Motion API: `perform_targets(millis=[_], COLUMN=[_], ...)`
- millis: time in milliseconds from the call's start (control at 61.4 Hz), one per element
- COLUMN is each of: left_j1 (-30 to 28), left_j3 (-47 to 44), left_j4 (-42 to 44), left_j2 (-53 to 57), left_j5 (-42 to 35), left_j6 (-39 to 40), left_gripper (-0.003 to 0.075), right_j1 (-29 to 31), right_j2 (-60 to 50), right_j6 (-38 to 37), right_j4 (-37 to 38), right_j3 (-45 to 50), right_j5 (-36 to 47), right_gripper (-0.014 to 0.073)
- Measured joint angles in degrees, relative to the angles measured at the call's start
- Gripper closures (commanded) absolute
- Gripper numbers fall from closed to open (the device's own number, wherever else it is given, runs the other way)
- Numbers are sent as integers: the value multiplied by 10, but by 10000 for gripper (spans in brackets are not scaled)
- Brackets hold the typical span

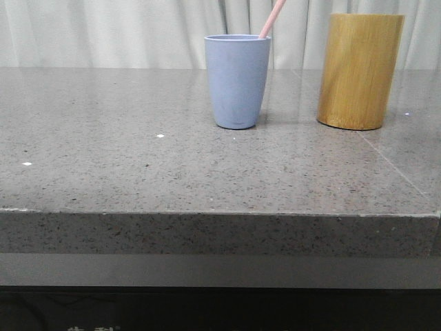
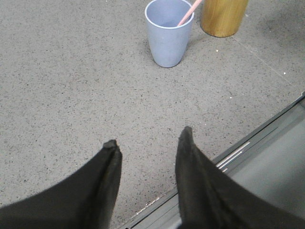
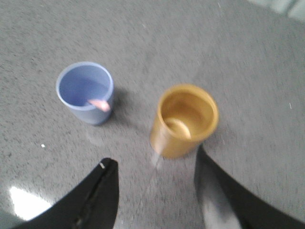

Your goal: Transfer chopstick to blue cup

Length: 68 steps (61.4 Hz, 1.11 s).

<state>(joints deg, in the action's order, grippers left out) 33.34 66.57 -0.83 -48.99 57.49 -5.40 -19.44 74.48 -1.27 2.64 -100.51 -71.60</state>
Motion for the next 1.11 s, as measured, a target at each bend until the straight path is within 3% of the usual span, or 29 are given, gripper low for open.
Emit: perform_targets(millis=[179, 472, 814, 944, 1107], left_j1=[0, 0, 0, 0, 0], left_j3=[0, 0, 0, 0, 0], left_j4=[0, 0, 0, 0, 0], left_j2=[0, 0, 0, 0, 0], left_j5=[0, 0, 0, 0, 0], left_j6=[0, 0, 0, 0, 0], left_gripper=[436, 436, 437, 489, 646], right_j1=[35, 39, 39, 39, 39], right_j2=[-101, -273, -390, -395, -395], right_j6=[-38, -45, -45, -45, -46], right_j4=[5, 6, 3, -7, -17], right_j3=[149, 348, 457, 468, 471], right_j5=[58, 131, 166, 167, 169], right_gripper=[202, 202, 208, 336, 583])
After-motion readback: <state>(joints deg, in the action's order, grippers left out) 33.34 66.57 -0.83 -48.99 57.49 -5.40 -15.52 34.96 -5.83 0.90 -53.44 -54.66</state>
